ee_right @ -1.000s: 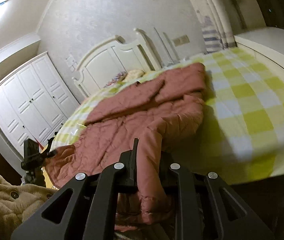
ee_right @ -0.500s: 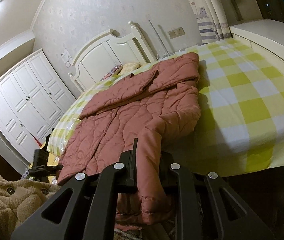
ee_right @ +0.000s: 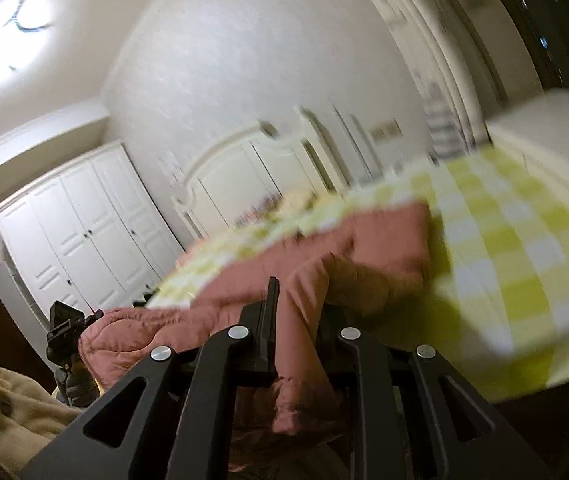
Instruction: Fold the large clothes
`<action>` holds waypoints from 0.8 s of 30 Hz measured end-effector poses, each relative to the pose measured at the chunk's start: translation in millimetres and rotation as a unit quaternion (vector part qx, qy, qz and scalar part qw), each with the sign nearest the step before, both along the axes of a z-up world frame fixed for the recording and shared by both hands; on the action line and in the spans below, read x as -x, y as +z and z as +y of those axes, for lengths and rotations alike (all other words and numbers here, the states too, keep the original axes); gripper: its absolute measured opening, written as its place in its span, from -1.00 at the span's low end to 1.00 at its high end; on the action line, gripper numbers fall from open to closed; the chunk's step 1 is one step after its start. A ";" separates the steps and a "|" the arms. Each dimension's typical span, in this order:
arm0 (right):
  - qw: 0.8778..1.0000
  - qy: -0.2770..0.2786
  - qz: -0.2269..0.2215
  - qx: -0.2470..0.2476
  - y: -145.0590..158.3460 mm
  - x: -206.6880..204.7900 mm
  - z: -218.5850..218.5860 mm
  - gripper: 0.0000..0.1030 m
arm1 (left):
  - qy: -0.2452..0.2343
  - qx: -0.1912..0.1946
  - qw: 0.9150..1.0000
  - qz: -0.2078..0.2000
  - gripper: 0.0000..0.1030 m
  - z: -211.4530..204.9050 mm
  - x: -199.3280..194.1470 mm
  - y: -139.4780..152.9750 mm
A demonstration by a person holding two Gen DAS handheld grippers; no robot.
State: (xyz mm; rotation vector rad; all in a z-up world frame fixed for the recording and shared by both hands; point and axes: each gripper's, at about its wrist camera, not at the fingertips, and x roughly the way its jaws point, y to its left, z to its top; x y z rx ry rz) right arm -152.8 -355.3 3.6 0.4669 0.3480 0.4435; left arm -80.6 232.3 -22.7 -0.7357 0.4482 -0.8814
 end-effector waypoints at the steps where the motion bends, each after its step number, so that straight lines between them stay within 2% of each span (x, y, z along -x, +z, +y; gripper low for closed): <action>1: 1.000 -0.001 -0.010 0.003 8.2 -0.4 1.3 -0.64 | 0.008 0.009 1.000 -0.005 -0.85 5.8 -1.0 6.9; 5: 1.000 -0.006 -0.022 0.004 34.6 -31.2 3.1 -0.64 | 0.026 0.084 0.996 0.014 -0.84 28.4 -35.6 22.1; 7: 1.000 -0.015 -0.019 0.012 47.4 -64.1 4.6 -0.64 | 0.042 0.092 0.995 0.025 -0.84 20.9 -69.9 36.0; 10: 0.999 -0.038 0.017 0.019 58.5 -144.6 5.0 -0.64 | 0.078 0.061 0.994 0.049 -0.83 14.5 -140.8 54.0; 12: 0.996 -0.059 0.069 0.018 54.1 -215.6 0.9 -0.64 | 0.108 0.031 0.991 0.077 -0.79 9.5 -195.9 56.2; 14: 0.988 -0.084 0.128 0.024 35.8 -280.9 -3.9 -0.62 | 0.139 0.022 0.980 0.144 -0.65 2.3 -267.0 34.5; 15: 0.982 -0.098 0.156 0.030 21.3 -309.6 -6.4 -0.61 | 0.146 0.015 0.975 0.166 -0.59 -0.6 -286.2 25.3; 16: 0.977 -0.110 0.179 0.021 6.7 -328.8 -11.3 -0.55 | 0.158 0.000 0.967 0.198 -0.46 -6.3 -313.1 10.6; 17: 0.969 -0.122 0.217 -0.009 -18.8 -351.3 -19.0 -0.51 | 0.169 -0.016 0.958 0.231 -0.24 -9.9 -337.7 -9.9; 18: 0.959 -0.124 0.253 -0.040 -44.7 -367.2 -25.1 -0.42 | 0.175 -0.022 0.950 0.257 -0.14 -11.6 -351.9 -26.9; 19: 0.953 -0.120 0.271 -0.060 -62.6 -373.4 -27.1 -0.11 | 0.185 -0.020 0.941 0.284 0.03 -12.9 -364.8 -50.6; 20: 0.950 -0.116 0.278 -0.078 -79.2 -377.9 -28.8 -0.02 | 0.191 -0.015 0.938 0.289 0.04 -11.3 -366.5 -65.8; 21: 0.951 -0.116 0.274 -0.089 -90.5 -378.3 -30.6 0.10 | 0.197 -0.012 0.940 0.280 0.04 -10.1 -369.2 -75.2; 23: 0.958 -0.103 0.236 -0.124 -102.6 -371.5 -37.4 0.35 | 0.203 -0.011 0.946 0.253 0.10 -8.7 -362.5 -78.0; 24: 0.959 -0.094 0.225 -0.142 -104.2 -368.7 -40.6 0.64 | 0.202 -0.012 0.948 0.247 0.16 -11.0 -356.8 -76.6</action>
